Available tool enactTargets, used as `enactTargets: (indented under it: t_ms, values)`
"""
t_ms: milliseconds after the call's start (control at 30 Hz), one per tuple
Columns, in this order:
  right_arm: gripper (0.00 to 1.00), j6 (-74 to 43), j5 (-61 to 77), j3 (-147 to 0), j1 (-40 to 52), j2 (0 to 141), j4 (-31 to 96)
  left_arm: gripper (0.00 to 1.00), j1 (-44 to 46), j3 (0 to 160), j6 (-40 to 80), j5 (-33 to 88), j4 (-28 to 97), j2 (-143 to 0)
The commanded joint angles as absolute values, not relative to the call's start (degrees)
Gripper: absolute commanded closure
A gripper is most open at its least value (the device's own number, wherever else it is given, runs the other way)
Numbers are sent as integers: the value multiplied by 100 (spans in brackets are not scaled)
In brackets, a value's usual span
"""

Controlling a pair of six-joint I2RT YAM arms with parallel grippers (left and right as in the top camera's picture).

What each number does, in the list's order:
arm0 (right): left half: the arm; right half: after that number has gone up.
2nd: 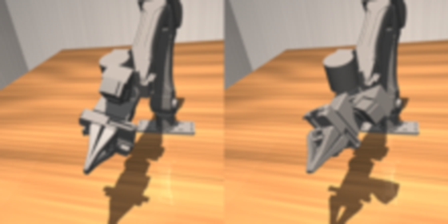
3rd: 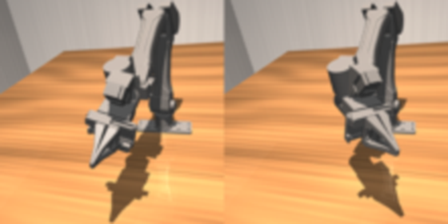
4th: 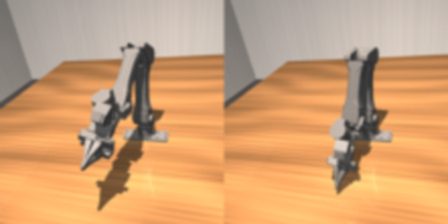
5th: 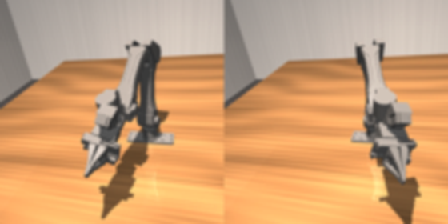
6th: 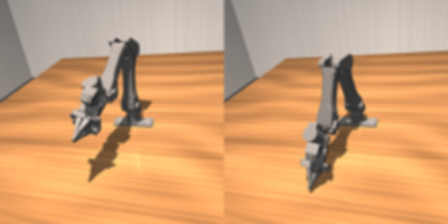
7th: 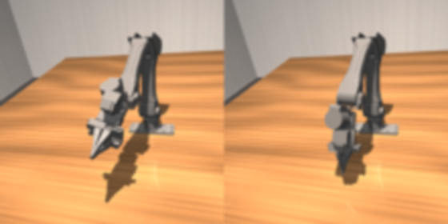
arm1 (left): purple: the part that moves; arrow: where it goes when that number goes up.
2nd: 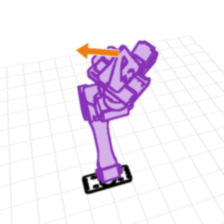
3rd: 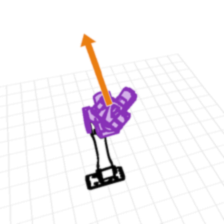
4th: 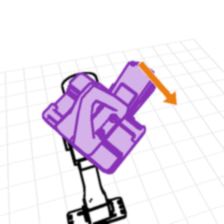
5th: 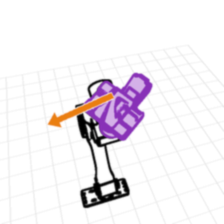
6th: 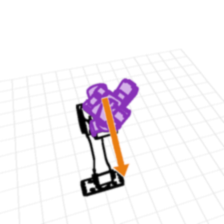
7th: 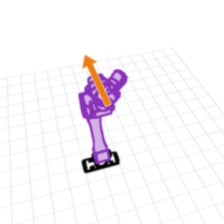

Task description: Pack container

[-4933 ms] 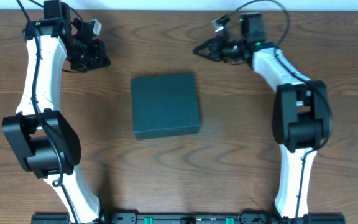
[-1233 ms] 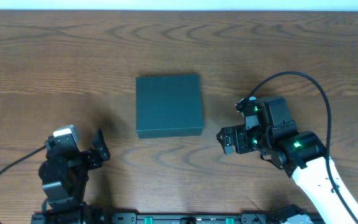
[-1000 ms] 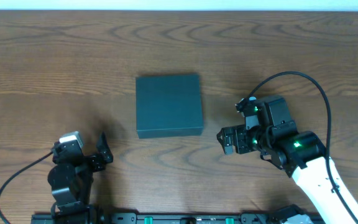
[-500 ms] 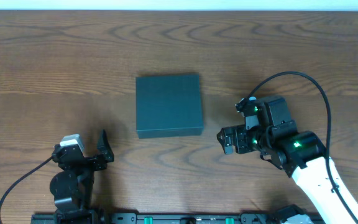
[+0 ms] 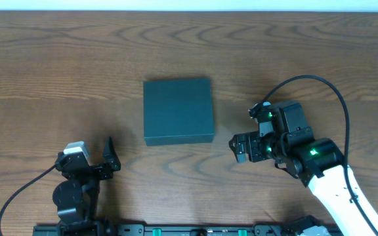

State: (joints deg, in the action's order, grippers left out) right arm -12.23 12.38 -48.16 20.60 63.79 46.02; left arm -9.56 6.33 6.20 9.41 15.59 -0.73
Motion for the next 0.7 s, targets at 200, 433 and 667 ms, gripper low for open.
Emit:
enactTargets:
  t_ms: [200, 433, 667]
  values:
    - [1, -1282, 1225, -4821, 2108, 6388, 4604, 5, -930, 486, 602, 882, 1577, -25]
    - [1, -1282, 1225, -4821, 2108, 6285, 4604, 5, -930, 486, 600, 884, 1577, -25]
    - [1, -1061, 829, -4711, 2106, 5227, 4606, 5, -930, 486, 600, 884, 1577, -25]
